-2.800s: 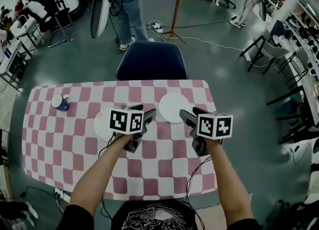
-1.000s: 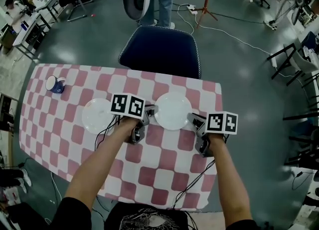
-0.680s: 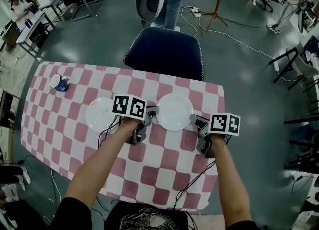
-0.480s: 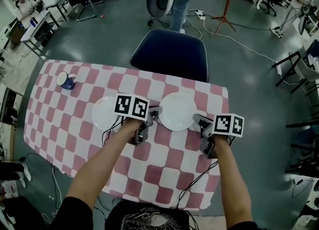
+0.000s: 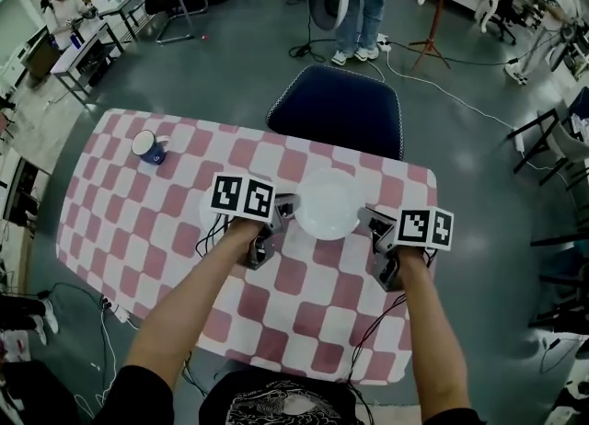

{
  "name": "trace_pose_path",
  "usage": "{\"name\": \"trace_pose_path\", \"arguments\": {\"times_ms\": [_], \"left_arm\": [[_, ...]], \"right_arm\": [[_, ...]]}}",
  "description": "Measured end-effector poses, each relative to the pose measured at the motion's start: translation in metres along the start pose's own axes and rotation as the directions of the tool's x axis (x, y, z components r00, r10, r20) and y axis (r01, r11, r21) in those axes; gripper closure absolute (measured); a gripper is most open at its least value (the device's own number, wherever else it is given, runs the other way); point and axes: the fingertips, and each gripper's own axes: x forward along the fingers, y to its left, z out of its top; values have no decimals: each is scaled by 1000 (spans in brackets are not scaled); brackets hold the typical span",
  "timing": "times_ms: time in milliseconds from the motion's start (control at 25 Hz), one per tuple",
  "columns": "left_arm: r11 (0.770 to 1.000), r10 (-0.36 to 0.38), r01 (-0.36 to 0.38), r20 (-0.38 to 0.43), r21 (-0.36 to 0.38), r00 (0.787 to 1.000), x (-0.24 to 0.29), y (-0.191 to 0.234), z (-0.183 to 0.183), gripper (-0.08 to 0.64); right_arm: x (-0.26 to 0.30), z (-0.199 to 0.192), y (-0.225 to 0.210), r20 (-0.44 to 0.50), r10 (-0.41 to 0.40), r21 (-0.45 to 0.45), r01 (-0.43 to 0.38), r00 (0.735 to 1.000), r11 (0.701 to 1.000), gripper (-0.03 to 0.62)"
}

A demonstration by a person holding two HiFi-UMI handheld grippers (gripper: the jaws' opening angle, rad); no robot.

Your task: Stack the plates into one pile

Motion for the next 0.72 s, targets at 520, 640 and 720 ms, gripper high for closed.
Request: {"name": "trace_pose_path", "arguments": {"times_ms": [520,640,720], "left_arm": [[998,31,-29,35,-53,999,-94,74,-3,518],[997,44,-41,42,-70,998,-115,97,-5,518],[996,57,-53,44,-78,997,-127,114,-6,518]], "right_arm": [[67,-36,91,-52,16,-33,-18,999,999,558],[89,-45,110,-68,25,-39,-28,997,999,558],[104,-52,122,-79,31,-42,-34,996,999,558]]}}
